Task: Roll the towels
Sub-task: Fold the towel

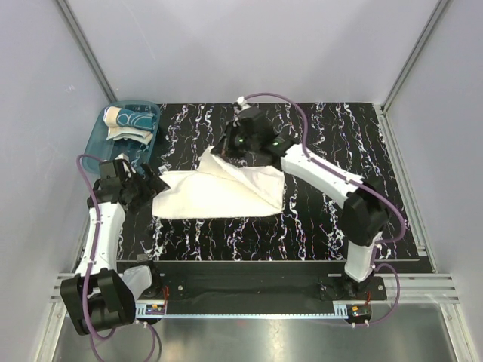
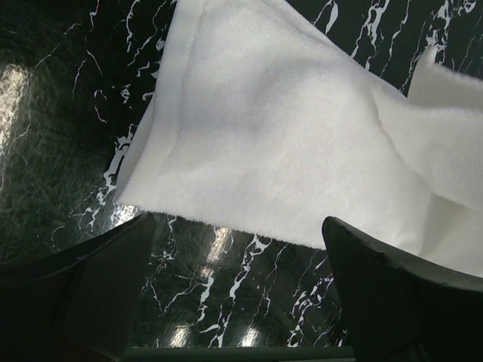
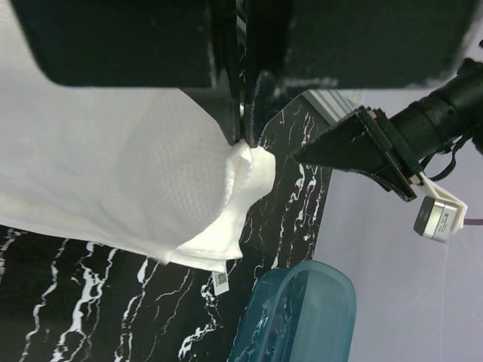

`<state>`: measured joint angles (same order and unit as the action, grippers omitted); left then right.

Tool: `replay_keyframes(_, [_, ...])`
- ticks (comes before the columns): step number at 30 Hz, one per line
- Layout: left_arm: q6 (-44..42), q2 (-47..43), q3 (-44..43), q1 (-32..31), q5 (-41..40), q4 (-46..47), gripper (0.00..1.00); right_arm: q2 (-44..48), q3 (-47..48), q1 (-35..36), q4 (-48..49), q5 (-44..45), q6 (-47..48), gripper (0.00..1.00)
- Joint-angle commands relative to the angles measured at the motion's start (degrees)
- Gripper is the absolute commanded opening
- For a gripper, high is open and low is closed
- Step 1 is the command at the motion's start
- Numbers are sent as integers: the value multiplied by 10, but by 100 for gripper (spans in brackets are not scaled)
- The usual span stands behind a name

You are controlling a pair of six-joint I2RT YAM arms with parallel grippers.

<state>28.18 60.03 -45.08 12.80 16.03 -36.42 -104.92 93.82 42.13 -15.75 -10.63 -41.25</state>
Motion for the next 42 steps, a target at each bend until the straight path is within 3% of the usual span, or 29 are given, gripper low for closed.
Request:
replay_keyframes(1, [-19,-24,-15,-1,15,-16,99,-20,58,34,43,65,-16,0])
replay_keyframes(8, [-15,-48,4,-1,3,4,99,-25,91,88,103,156,-12,0])
replay_keyframes(13, [-13,-41,3,-1,-5,4,99,-94,180,137,81,159,27,0])
replay_keyframes(20, [-9,-39,-1,-1,-35,-5,99,-211,196,186,121,165,35,0])
replay_keyframes(27, [-2,-38,-6,0,-79,-22,99,-252,182,213,116,137,43,0])
replay_keyframes(28, [-3,-37,-5,0,-79,-22,99,-255,182,214,114,127,42,2])
replay_keyframes(29, [-2,-34,-5,0,-79,-22,99,-259,187,214,109,118,43,26])
replay_keyframes(33, [-2,-25,-6,1,-76,-25,99,-247,181,217,85,120,49,86])
replay_keyframes(36, [-1,-24,-6,0,-84,-28,99,-199,143,216,90,145,61,100])
replay_keyframes(42, [16,-25,-3,3,-85,-32,99,-76,45,212,50,234,91,100])
